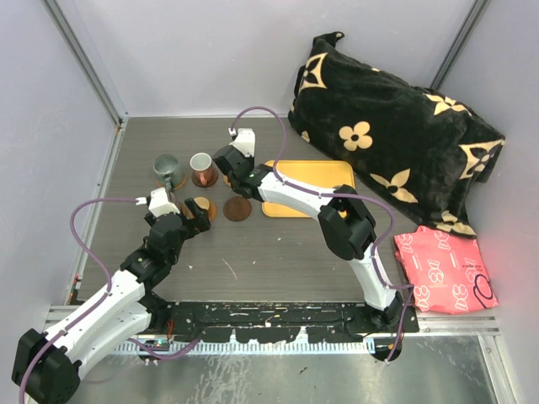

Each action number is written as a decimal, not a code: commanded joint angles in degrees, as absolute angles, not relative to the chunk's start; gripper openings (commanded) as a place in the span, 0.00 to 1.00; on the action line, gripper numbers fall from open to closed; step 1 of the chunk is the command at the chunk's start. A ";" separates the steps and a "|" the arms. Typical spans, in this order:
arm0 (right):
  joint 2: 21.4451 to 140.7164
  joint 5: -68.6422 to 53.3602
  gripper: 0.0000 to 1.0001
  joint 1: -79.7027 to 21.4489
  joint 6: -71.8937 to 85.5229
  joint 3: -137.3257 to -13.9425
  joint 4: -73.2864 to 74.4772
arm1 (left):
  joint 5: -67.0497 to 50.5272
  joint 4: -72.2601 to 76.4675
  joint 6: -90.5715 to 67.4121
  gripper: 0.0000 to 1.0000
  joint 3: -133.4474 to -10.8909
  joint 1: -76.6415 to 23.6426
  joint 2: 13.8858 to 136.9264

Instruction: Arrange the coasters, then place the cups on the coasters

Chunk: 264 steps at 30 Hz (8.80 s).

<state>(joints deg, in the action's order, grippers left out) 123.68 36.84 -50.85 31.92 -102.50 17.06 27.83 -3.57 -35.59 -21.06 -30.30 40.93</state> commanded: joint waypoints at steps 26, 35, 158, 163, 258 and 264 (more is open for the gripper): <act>125.97 40.90 0.00 -52.02 37.84 -110.66 15.41 | 29.32 -2.55 -36.50 0.98 -20.82 -30.24 39.38; 125.76 41.16 0.00 -52.12 37.79 -110.39 15.84 | 29.22 -2.37 -36.57 0.98 -20.74 -30.24 39.38; 82.30 43.02 0.53 -32.55 41.47 -42.44 10.53 | 29.36 -1.20 -36.46 0.98 -20.30 -30.25 40.77; 84.11 42.56 0.53 -31.92 40.47 -42.54 8.26 | 29.36 -1.06 -36.40 0.98 -20.30 -30.23 41.03; 116.47 40.77 0.01 -61.32 44.34 -85.90 13.89 | 33.50 -4.48 -38.67 0.98 -19.69 -30.23 36.39; 117.41 40.69 0.01 -61.35 45.11 -85.88 13.89 | 33.51 -4.57 -38.67 0.98 -19.65 -30.23 36.39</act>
